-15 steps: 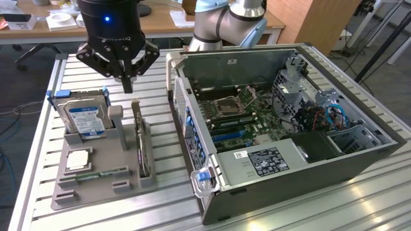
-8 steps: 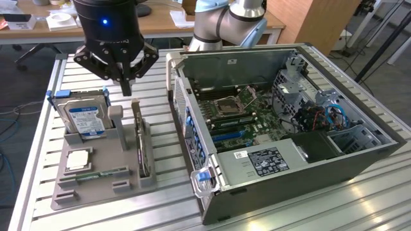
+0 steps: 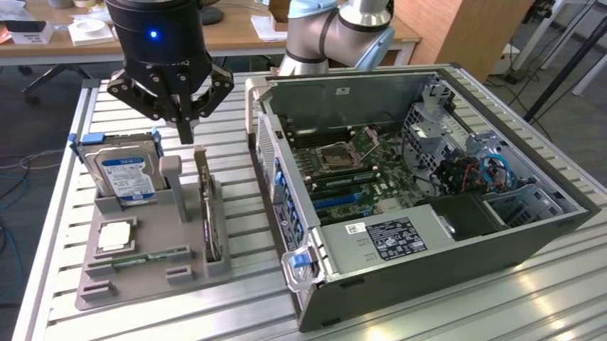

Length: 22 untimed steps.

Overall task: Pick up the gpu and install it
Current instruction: 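Pick up the gpu and move the gpu toward the slot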

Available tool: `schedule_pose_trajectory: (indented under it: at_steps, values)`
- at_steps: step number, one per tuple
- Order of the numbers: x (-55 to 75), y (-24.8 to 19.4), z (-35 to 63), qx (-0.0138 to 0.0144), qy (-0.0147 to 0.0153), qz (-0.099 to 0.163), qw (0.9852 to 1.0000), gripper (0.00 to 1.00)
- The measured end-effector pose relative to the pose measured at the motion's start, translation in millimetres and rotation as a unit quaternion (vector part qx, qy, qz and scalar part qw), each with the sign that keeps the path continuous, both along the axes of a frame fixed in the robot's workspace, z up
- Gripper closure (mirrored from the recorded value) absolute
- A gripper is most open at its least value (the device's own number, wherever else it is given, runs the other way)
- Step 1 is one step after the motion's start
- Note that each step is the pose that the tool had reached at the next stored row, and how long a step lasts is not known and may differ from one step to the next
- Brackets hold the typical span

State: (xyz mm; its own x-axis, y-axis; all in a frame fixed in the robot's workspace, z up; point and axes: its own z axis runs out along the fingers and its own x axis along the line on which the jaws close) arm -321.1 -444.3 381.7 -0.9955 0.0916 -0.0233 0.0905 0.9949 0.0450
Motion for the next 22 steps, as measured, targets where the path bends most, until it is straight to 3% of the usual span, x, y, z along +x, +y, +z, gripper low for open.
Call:
schedule_pose_trajectory:
  at_steps: [11,17,22]
  values:
    - [0.0,0.0,0.0,0.0,0.0,0.0,1.0,0.89]
    - [0.0,0.0,0.0,0.0,0.0,0.0,1.0,0.65]
    - [0.0,0.0,0.0,0.0,0.0,0.0,1.0,0.59]
